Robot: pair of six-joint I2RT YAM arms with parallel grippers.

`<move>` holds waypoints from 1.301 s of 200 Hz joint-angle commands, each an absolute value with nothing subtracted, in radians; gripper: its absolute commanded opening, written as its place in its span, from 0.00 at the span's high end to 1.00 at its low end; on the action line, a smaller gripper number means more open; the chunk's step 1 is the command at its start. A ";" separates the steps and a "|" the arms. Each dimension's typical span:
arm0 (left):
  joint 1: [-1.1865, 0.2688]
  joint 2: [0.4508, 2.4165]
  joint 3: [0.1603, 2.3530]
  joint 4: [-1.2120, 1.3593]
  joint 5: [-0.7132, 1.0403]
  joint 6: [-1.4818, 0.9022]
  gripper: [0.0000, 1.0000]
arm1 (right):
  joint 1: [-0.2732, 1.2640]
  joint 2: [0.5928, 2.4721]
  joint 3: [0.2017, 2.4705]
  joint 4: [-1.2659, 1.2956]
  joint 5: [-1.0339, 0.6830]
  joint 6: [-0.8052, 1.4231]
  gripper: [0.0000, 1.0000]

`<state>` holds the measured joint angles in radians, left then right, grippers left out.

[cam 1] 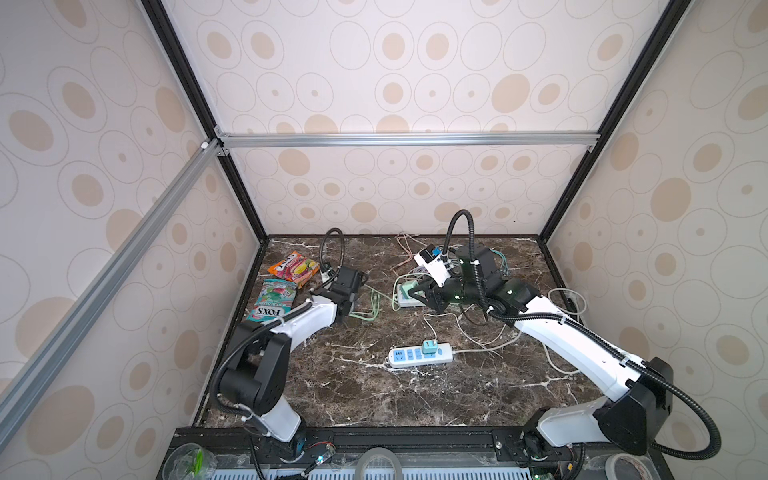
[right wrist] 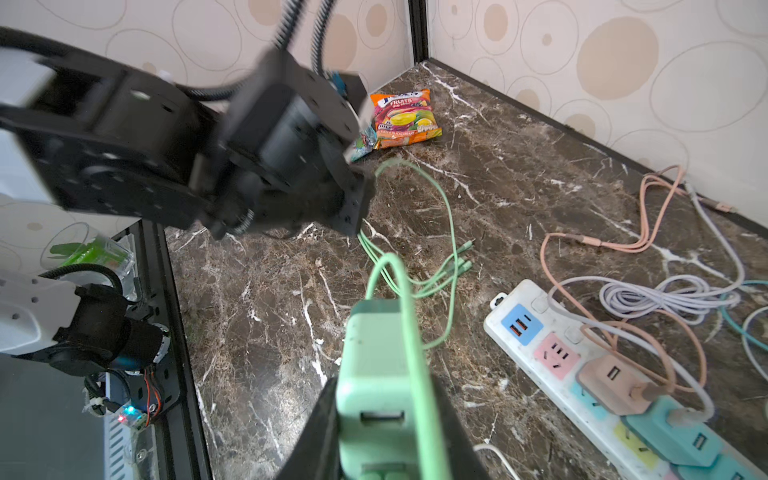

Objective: Insert the plug

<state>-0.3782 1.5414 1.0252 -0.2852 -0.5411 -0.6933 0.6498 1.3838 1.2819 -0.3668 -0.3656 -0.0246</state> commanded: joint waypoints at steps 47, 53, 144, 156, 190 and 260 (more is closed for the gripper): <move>-0.331 1.368 1.046 0.338 -0.894 0.527 1.00 | 0.653 1.373 1.308 -0.343 -0.330 -0.047 1.00; -0.331 1.365 1.018 0.450 -0.871 0.652 1.00 | 0.654 1.376 1.307 -0.344 -0.335 -0.046 1.00; -0.159 1.499 1.006 0.640 -0.401 1.016 1.00 | 0.653 1.449 1.309 -0.388 -0.386 -0.045 1.00; -0.144 1.547 0.999 0.720 -0.385 1.076 1.00 | 0.653 1.464 1.313 -0.407 -0.400 -0.059 1.00; -0.091 1.716 1.088 0.820 -0.370 1.189 1.00 | 0.655 1.520 1.339 -0.481 -0.438 -0.130 1.00; -0.056 1.816 1.198 0.594 -0.266 1.077 0.53 | 0.660 1.609 1.392 -0.598 -0.442 -0.239 1.00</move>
<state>-0.0601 1.8626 1.1500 0.6746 -0.3626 1.1400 0.6506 1.5955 1.3506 -0.5453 -0.4164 -0.1734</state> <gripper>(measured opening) 0.288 0.277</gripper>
